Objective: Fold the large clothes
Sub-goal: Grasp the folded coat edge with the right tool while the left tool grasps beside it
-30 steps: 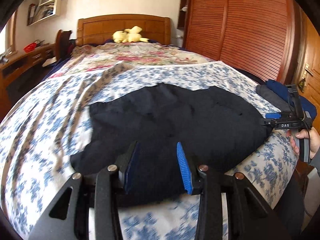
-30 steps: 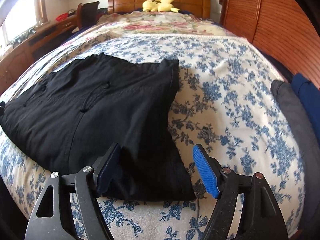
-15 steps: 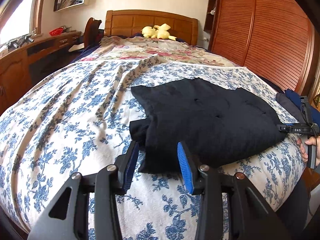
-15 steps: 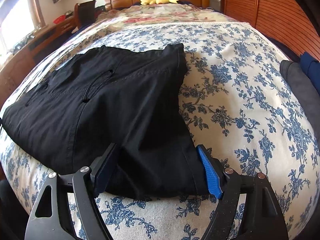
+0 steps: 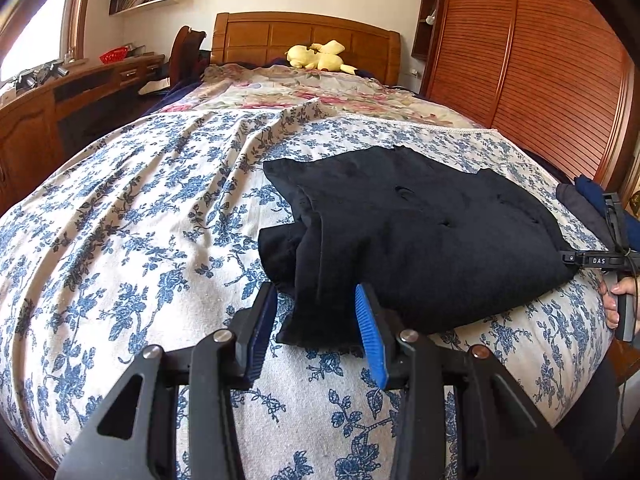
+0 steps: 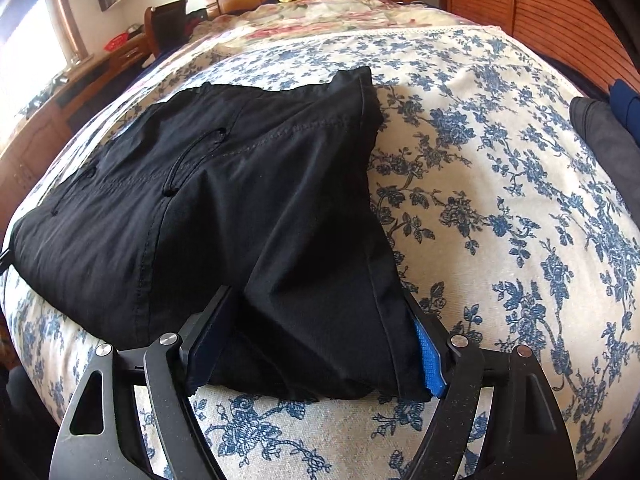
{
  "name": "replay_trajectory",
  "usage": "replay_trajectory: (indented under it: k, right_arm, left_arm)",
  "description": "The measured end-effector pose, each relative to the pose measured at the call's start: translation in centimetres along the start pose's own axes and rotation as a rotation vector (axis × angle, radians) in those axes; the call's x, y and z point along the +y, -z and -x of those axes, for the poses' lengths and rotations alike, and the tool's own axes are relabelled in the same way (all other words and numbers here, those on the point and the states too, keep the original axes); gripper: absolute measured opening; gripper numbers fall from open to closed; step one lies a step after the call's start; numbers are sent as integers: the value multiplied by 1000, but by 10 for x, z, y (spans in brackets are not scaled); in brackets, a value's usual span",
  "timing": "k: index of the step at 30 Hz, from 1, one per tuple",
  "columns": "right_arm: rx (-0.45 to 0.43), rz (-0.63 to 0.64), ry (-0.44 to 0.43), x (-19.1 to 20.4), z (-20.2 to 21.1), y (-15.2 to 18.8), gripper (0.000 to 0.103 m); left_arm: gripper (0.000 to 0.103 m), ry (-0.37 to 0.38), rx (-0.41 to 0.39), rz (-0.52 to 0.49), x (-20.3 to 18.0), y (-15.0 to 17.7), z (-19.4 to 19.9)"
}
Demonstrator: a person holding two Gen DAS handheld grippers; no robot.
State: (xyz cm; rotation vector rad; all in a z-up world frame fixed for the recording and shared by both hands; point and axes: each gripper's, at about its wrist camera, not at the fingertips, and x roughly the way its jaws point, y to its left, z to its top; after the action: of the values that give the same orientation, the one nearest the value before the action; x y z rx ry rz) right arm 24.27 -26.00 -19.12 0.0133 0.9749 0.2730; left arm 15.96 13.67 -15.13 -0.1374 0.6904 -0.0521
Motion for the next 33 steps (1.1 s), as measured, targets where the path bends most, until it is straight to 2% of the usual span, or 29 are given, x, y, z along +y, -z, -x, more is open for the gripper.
replay_trajectory:
  k: [3,6,8,10,15,20,27,33]
  right_arm:
    - [0,-2,-45,0,0,0,64]
    - [-5,-14,-83,0,3,1,42]
    - [-21,-12,-99,3,9,1,24]
    - [-47,0,-90,8,17,-1,18]
    - [-122,13,-107,10,48,-5,14]
    - [-170,45,-115,3,87,-2,13]
    - [-193,62,-98,-23,139,33,13]
    - [-149,75,-61,-32,135,58,15]
  left_arm:
    - [39,23,7,5,2,0,-3]
    - [28,36,45,-17,-4,0,-8]
    - [14,10,51,-53,-12,0,-7]
    - [8,-3,49,-68,-16,0,-3]
    - [3,39,39,-39,-20,1,16]
    - [3,85,42,-56,-45,15,43]
    - [7,153,64,-78,-81,33,75]
    - [15,104,86,-100,-86,36,84]
